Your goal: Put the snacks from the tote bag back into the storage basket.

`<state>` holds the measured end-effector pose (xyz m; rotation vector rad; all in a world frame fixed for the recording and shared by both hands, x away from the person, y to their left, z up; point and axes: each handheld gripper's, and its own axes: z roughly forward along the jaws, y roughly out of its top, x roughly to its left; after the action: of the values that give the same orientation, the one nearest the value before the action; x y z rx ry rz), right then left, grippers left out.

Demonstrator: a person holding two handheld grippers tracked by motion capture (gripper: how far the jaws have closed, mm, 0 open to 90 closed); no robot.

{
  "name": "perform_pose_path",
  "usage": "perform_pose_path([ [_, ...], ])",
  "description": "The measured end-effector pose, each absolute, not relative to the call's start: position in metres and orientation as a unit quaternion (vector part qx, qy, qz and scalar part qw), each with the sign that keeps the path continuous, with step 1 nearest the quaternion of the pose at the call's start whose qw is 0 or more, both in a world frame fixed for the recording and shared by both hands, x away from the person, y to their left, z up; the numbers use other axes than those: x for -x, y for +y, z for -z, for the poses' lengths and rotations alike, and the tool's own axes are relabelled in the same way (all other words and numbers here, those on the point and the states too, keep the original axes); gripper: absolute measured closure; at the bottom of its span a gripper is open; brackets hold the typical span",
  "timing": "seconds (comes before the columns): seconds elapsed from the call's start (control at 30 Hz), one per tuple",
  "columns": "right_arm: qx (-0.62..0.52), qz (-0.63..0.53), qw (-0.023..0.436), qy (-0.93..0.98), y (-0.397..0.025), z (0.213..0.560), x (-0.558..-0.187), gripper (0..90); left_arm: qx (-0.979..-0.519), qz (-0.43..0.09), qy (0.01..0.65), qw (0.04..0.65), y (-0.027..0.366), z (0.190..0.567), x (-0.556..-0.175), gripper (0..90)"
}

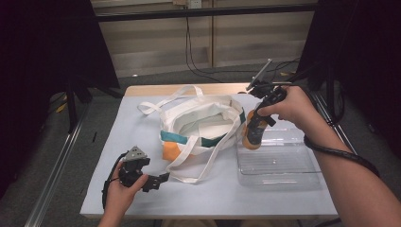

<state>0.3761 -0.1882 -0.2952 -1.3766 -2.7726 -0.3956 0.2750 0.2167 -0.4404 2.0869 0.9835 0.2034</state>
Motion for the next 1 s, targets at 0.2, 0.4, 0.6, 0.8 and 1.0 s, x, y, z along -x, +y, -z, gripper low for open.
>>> perform_pose_path([
  [0.2, 0.439, 0.126, 0.010, -0.890, -0.185, 0.299, -0.378, 30.6, -0.826, -0.080, 0.389, 0.400, 0.217, 0.440, -0.275, 2.8],
  [0.4, 0.437, 0.122, 0.009, -0.891, -0.182, 0.303, -0.380, 30.6, -0.826, -0.078, 0.388, 0.401, 0.217, 0.441, -0.275, 2.8],
  [0.6, 0.436, 0.123, 0.007, -0.892, -0.179, 0.306, -0.383, 30.5, -0.825, -0.081, 0.389, 0.401, 0.218, 0.441, -0.275, 2.8],
  [0.8, 0.434, 0.120, 0.008, -0.893, -0.176, 0.311, -0.385, 30.5, -0.826, -0.079, 0.389, 0.401, 0.217, 0.440, -0.275, 2.8],
  [1.0, 0.430, 0.116, 0.008, -0.895, -0.173, 0.315, -0.387, 30.5, -0.825, -0.078, 0.389, 0.402, 0.218, 0.441, -0.275, 2.8],
])
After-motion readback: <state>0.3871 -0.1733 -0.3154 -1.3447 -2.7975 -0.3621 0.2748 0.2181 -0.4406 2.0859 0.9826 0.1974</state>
